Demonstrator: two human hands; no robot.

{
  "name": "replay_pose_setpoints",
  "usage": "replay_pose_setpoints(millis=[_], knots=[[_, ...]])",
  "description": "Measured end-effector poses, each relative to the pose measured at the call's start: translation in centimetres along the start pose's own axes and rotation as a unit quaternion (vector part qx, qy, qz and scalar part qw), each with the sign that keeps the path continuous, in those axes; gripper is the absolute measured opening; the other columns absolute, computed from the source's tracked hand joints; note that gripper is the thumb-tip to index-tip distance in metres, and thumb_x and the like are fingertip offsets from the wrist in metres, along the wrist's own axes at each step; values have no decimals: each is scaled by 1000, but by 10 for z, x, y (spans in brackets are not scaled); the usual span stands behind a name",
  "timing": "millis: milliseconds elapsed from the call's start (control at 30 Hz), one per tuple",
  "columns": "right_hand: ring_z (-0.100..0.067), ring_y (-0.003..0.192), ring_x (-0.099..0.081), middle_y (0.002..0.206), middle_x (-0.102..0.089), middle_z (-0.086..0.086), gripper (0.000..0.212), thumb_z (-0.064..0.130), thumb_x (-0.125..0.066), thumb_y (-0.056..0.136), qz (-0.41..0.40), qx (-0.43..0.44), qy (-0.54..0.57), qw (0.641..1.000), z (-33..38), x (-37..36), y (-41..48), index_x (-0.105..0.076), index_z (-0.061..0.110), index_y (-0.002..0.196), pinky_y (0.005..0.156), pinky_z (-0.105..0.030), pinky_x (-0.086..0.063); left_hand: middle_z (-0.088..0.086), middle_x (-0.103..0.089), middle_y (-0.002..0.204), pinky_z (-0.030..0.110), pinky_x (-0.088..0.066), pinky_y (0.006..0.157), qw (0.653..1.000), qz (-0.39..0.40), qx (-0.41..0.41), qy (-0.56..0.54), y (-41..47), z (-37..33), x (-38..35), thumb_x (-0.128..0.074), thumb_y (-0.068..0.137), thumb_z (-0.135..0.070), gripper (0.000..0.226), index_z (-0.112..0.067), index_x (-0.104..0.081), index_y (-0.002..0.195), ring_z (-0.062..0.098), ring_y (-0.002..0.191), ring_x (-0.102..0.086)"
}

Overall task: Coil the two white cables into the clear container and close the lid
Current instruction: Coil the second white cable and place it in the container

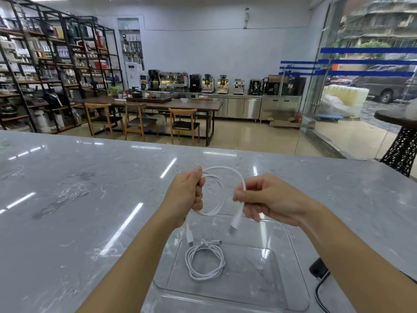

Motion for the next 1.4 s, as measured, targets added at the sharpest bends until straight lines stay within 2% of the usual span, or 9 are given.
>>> replay_pose_setpoints(millis=[133, 333, 600, 700, 767, 933, 1033, 1200, 1400], knots=[[-28, 67, -70, 64, -69, -11, 10, -4, -66, 68, -72, 94, 107, 987, 10, 2, 6, -70, 4, 72, 61, -25, -58, -9, -37, 40, 23, -35, 40, 999, -3, -4, 36, -1, 6, -11, -36, 97, -34, 41, -13, -49, 64, 10, 37, -34], [-15, 46, -57, 59, -56, -2, 16, 0, -61, 81, -210, 110, -112, 965, 6, 17, 5, -63, 11, 70, 41, -25, -49, -11, -31, 39, 23, -33, 41, 1000, 0, 20, 15, -1, 12, -7, -35, 98, -34, 41, -15, -44, 63, 8, 35, -28], [-11, 78, -52, 84, -48, 6, 21, 5, -63, 80, -281, 125, -244, 920, 2, 13, 8, -55, 23, 76, 67, -21, -45, -8, -25, 43, 18, -27, 35, 986, 46, 79, -137, -6, 23, -11, -36, 98, -30, 40, -14, -40, 62, 6, 35, -21], [-13, 105, -55, 107, -53, 7, 33, 2, -61, 82, -216, 107, -103, 965, -11, 9, 15, -47, 29, 96, 79, -24, -49, -8, -25, 43, 17, -25, 33, 980, 62, 90, -169, -7, 25, -15, -37, 98, -31, 41, -15, -42, 61, 6, 34, -20], [-18, 100, -62, 105, -63, 1, 34, 0, -58, 84, -140, 81, -21, 987, -21, 3, 19, -50, 26, 104, 81, -32, -52, -8, -26, 42, 17, -25, 32, 974, 81, 93, -192, -7, 26, -19, -37, 98, -31, 41, -15, -42, 60, 5, 33, -21], [-13, 73, -64, 78, -67, -6, 14, -2, -59, 77, -128, 110, -124, 978, -24, 1, 16, -61, 9, 85, 73, -28, -54, -8, -26, 42, 16, -26, 31, 972, 107, 98, -183, -9, 28, -29, -39, 97, -30, 41, -14, -43, 59, 5, 32, -22], [-14, 77, -66, 67, -67, 1, 10, 4, -55, 66, -156, 123, -123, 972, -26, 8, 13, -59, 13, 69, 71, -23, -52, -8, -26, 42, 17, -26, 31, 974, 122, 98, -164, -10, 27, -37, -38, 97, -30, 41, -14, -43, 59, 5, 33, -22], [-14, 52, -50, 62, -59, 0, 9, 15, -56, 79, -91, 103, 6, 990, -38, -2, 11, -55, 13, 88, 53, -23, -40, -8, -27, 41, 15, -26, 30, 969, 111, 117, -190, -7, 25, -35, -39, 97, -31, 41, -14, -45, 59, 5, 31, -23], [-6, 48, -32, 54, -37, 12, 29, 40, -48, 90, -59, 39, -81, 994, -46, -4, 3, -59, 14, 89, 48, -16, -29, -9, -26, 40, 16, -25, 29, 976, 98, 133, -140, -7, 29, -25, -40, 97, -30, 40, -13, -44, 61, 5, 31, -21]])
Point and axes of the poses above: each hand's wrist, its own y-axis towards the middle knuckle, its own x-axis out of the back of the hand, z = x × y, the point moved 9 cm from there along y, towards the middle knuckle
